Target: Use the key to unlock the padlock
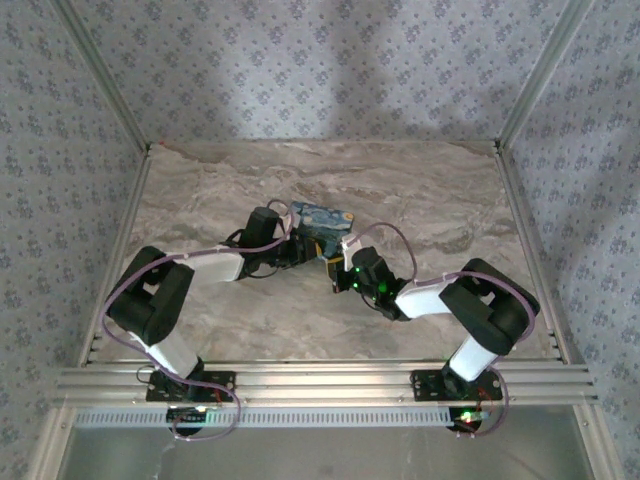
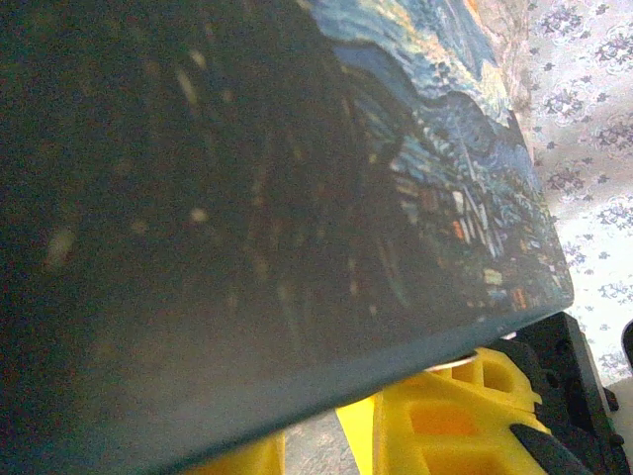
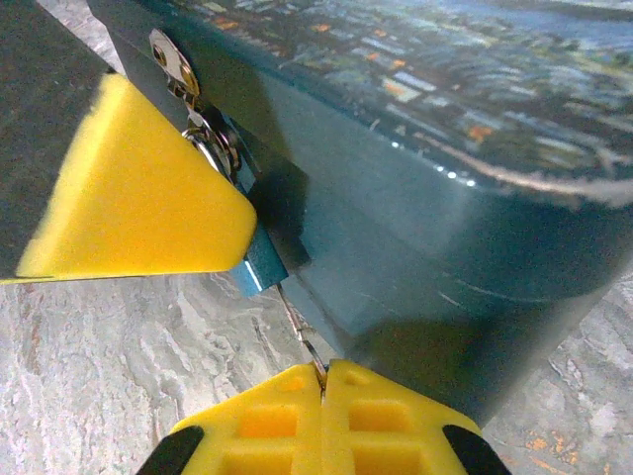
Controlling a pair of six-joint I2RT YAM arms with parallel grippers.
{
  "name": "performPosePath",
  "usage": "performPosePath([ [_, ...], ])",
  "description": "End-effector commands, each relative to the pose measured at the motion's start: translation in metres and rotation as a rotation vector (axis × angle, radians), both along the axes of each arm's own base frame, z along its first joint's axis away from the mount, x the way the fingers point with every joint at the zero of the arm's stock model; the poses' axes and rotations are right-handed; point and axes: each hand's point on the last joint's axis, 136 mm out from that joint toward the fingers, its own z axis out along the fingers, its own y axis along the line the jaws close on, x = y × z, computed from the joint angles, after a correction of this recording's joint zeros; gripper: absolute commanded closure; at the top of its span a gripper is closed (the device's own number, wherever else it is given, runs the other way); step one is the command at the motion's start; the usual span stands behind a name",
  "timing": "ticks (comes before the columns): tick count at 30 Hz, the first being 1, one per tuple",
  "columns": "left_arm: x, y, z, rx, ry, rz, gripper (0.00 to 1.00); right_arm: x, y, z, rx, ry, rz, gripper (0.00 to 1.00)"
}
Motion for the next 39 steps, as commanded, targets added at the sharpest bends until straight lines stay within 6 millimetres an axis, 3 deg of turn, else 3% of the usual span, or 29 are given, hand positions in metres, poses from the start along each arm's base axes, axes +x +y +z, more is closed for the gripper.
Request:
performPosePath([
  [1,-0.003,-0.01,0.024,-0.054,-0.042,-0.033,0.77,0.011,0.001,0.017,0.072,-0.049,-0.038,1.0],
  [17,-0.004,-0.015,0.026,-0.069,-0.021,-0.029,0.76,0.013,0.004,0.012,0.084,-0.038,-0.036,1.0],
  [39,-0.004,-0.015,0.027,-0.076,-0.01,-0.019,0.76,0.011,-0.009,0.012,0.114,-0.041,-0.067,1.0],
])
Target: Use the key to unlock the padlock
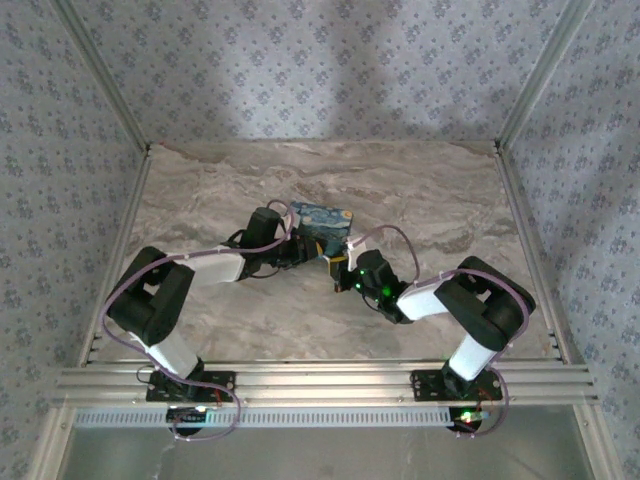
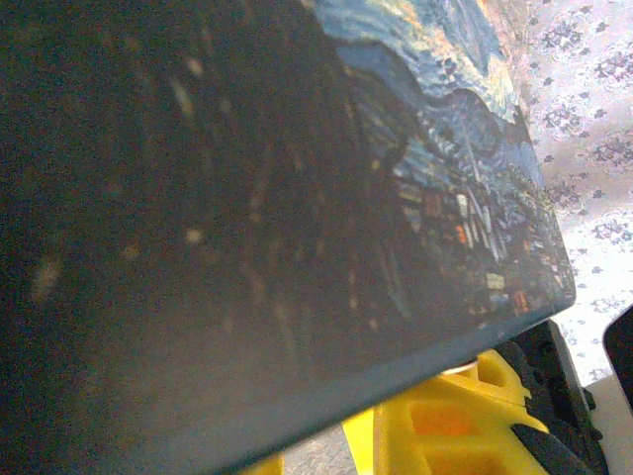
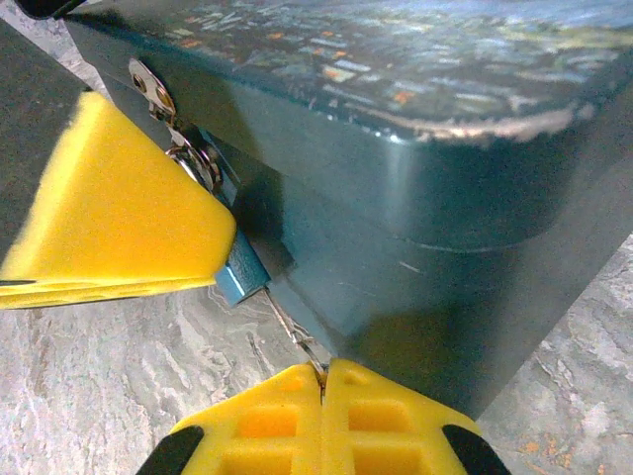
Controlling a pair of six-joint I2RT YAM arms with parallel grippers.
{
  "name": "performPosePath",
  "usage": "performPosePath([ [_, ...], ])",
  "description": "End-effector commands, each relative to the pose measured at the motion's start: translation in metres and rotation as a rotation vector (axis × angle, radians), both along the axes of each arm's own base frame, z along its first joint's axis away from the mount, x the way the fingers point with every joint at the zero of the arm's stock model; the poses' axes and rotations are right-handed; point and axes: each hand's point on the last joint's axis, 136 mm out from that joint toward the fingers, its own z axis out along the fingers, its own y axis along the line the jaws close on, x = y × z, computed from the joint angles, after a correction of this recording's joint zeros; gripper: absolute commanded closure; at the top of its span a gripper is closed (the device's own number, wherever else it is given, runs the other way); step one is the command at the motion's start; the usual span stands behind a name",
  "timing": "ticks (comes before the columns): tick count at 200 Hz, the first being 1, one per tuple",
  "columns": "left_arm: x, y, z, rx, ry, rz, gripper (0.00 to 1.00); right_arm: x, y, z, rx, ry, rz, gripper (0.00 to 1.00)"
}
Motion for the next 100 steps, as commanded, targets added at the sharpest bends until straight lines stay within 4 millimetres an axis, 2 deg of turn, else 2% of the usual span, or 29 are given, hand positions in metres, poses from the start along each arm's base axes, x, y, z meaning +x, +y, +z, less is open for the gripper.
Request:
performPosePath([
  [1,-0.0035,-0.0128,0.0264,-0.069,-0.035,-0.045,0.76,0.0085,-0.0031,0.0132,0.044,-0.036,-0.034,1.0],
  [100,-0.0039,-0.0144,0.0287,-0.076,-0.039,-0.054,0.76,0.0093,0.0039,0.0115,0.045,-0.031,-0.009,1.0],
])
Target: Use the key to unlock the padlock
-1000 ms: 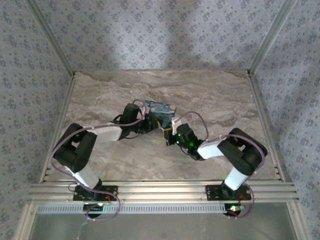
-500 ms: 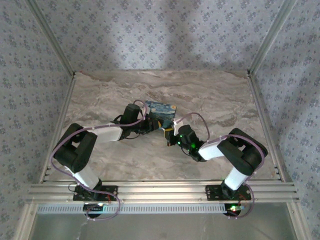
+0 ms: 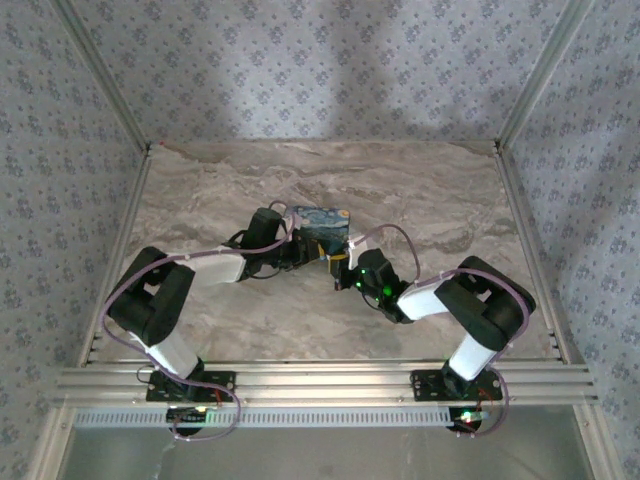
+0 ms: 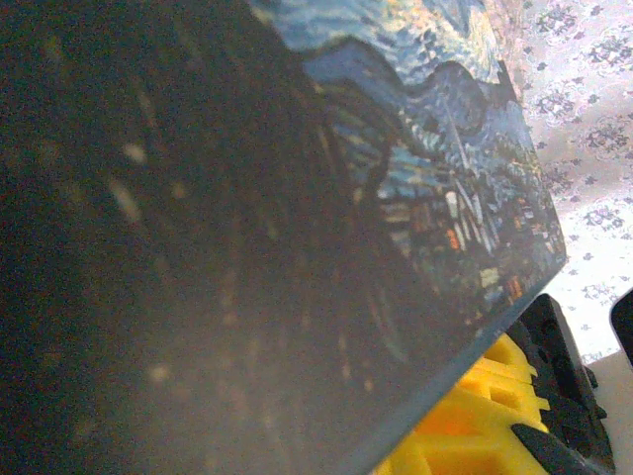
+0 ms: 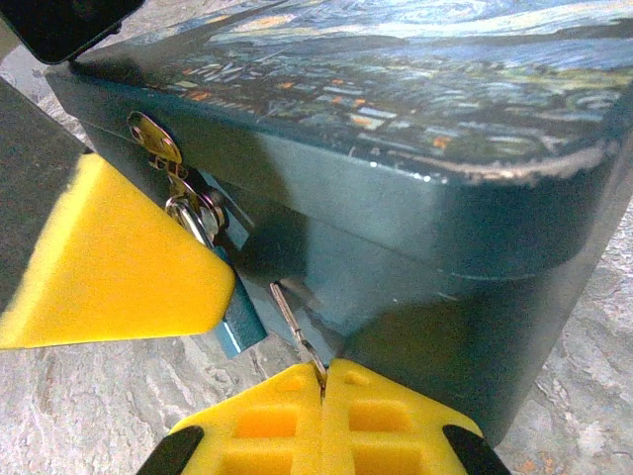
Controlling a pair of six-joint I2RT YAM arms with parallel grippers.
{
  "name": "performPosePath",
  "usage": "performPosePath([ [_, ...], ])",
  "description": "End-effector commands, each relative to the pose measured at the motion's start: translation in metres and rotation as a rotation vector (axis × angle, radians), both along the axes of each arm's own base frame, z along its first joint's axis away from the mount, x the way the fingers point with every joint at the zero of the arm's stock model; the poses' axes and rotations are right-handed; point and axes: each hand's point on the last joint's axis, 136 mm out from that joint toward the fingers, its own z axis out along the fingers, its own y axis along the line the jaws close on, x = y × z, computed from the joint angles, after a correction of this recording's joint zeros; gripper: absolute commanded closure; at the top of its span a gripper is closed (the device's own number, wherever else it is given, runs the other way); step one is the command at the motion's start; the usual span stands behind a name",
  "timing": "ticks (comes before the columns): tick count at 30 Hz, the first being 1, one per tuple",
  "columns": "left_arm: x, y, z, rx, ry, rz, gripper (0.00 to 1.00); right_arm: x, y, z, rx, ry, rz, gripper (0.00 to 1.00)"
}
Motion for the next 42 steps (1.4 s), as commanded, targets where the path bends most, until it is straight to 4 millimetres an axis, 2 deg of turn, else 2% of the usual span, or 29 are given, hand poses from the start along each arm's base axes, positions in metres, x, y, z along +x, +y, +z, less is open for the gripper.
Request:
performPosePath([
  [1,0.001,-0.011,0.028,-0.064,-0.053,-0.034,0.76,0.006,0.004,0.006,0.028,-0.015,-0.002,1.0],
  [6,0.002,-0.01,0.028,-0.064,-0.05,-0.028,0.76,0.006,0.005,0.005,0.022,-0.011,0.002,1.0],
  [18,0.004,-0.011,0.031,-0.078,-0.045,-0.013,0.76,-0.01,-0.021,-0.011,-0.025,0.018,-0.045,1.0],
  [26,0.003,-0.011,0.031,-0.082,-0.044,-0.013,0.76,-0.016,-0.016,-0.005,0.004,-0.007,-0.021,1.0],
  [34,0.002,-0.011,0.029,-0.08,-0.039,-0.015,0.76,-0.014,-0.005,0.009,0.042,-0.046,0.011,1.0],
  [42,0.002,-0.01,0.028,-0.077,-0.036,-0.013,0.76,-0.017,0.0,0.009,0.045,-0.042,0.041,1.0],
])
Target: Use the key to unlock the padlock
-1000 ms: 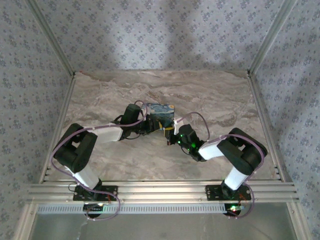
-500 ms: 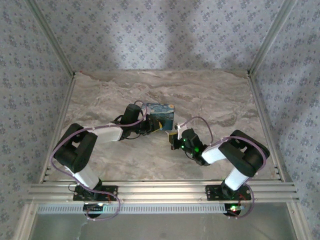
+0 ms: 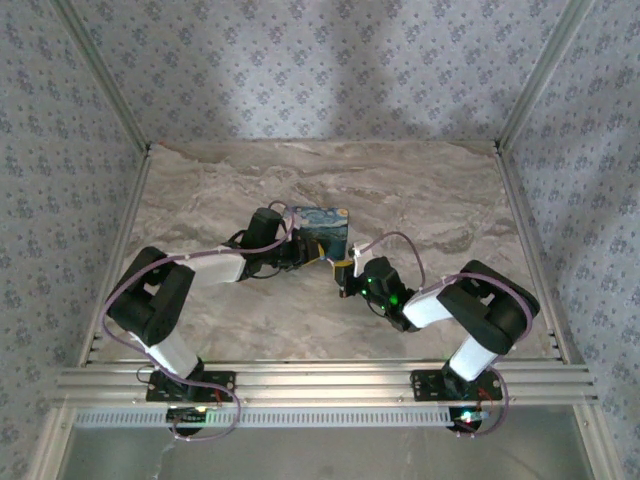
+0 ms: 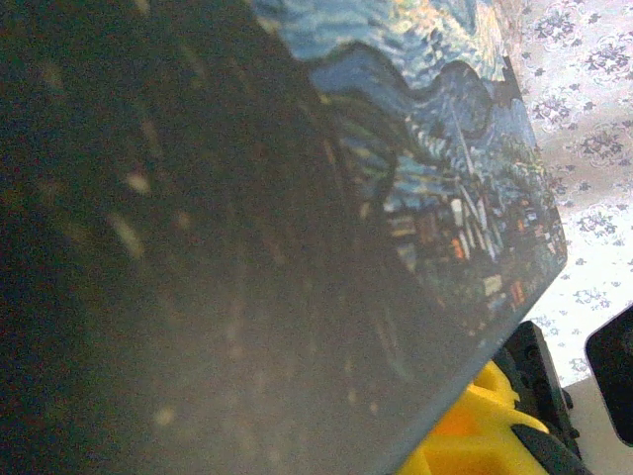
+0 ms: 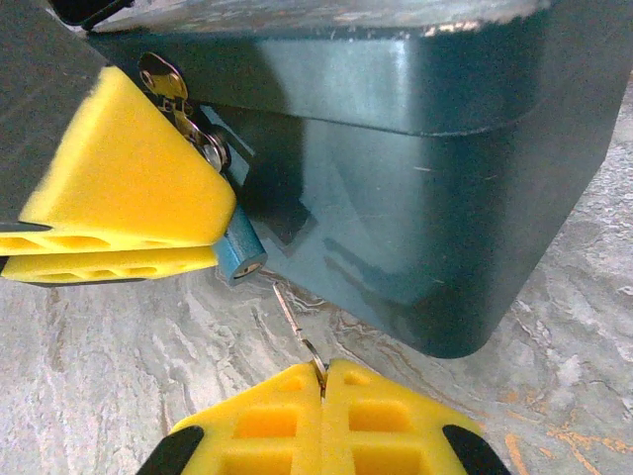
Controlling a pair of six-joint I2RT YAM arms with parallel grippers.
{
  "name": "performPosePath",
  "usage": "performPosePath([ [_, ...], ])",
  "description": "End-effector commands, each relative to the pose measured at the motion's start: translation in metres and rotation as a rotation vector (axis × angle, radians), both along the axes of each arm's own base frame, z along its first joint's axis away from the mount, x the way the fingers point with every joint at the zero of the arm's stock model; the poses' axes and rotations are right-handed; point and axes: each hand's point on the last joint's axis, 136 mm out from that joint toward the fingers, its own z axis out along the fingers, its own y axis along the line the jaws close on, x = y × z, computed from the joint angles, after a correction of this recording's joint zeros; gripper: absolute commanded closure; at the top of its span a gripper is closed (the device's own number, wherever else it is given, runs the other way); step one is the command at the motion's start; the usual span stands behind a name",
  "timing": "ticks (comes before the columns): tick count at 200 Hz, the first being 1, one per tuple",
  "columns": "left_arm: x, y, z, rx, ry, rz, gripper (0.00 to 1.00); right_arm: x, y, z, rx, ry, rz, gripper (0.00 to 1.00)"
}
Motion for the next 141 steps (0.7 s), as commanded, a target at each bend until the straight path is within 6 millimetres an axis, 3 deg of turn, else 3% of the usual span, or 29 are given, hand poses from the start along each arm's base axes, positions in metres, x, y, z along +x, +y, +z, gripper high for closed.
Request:
performPosePath([
  [1,0.002,-0.01,0.028,-0.068,-0.059,-0.024,0.76,0.0,0.009,0.013,0.032,-0.034,0.025,1.0],
  [141,0.002,-0.01,0.027,-0.065,-0.055,-0.027,0.76,0.005,0.021,0.021,0.053,-0.056,0.053,1.0],
])
